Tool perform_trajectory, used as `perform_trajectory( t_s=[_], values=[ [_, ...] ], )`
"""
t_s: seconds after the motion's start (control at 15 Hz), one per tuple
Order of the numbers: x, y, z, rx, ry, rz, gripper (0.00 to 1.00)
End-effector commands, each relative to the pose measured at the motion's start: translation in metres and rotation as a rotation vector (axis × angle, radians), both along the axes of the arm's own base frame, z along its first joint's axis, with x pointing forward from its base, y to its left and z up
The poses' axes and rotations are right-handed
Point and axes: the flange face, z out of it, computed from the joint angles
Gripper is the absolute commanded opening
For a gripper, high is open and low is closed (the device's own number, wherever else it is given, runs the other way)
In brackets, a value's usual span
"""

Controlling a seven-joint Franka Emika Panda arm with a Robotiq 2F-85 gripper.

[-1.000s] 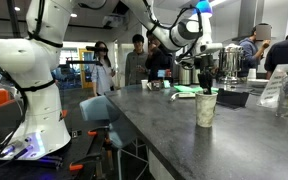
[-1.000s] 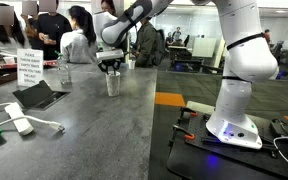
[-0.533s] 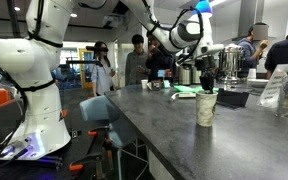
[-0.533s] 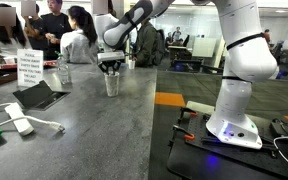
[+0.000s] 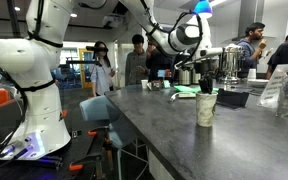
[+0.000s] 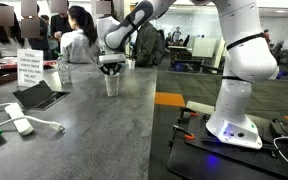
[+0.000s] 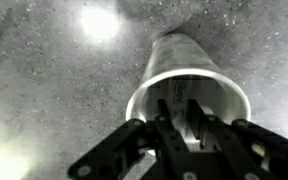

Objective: Remove the marker from the cup and put it on the table

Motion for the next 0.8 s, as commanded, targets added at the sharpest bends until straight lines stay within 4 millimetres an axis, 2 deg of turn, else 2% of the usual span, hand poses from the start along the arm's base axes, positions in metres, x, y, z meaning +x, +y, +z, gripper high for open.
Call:
perform_trajectory(
  t_s=[0.0, 0.07, 0.4, 0.73],
  values=[
    [-0.008, -0.002, 0.0, -0.008, -0.018, 0.024, 0.03],
    [-0.008, -0.002, -0.001, -0.007, -0.017, 0.026, 0.06],
    [-0.007, 0.002, 0.007, -0.011, -0.02, 0.032, 0.06],
    [-0.012, 0.01, 0.023, -0.045, -0.037, 0.054, 0.06]
  ],
)
